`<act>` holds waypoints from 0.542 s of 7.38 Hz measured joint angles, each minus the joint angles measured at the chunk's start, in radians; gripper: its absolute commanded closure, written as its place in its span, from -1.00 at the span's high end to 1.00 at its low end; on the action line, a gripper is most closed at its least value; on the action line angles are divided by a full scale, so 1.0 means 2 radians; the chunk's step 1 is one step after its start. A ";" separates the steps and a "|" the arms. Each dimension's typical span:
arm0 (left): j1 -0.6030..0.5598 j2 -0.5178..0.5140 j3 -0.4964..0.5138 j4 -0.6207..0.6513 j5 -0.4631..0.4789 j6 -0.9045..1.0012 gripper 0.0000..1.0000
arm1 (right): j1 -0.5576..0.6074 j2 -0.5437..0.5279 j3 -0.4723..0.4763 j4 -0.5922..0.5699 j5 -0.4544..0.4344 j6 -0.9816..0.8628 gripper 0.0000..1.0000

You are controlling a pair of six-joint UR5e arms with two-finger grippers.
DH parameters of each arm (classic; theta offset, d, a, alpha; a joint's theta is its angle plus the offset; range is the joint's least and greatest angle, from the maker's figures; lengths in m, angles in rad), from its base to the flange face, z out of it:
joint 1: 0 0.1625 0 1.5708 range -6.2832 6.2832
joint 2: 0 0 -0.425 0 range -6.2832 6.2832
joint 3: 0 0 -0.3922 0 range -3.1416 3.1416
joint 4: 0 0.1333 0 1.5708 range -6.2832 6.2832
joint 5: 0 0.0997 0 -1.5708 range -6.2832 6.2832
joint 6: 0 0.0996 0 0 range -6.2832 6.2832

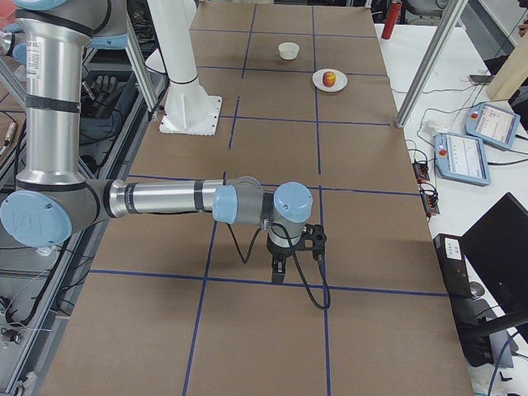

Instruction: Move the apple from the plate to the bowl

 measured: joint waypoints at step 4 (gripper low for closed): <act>0.003 -0.028 -0.009 -0.002 -0.002 -0.002 1.00 | 0.000 0.000 0.000 0.000 0.000 0.000 1.00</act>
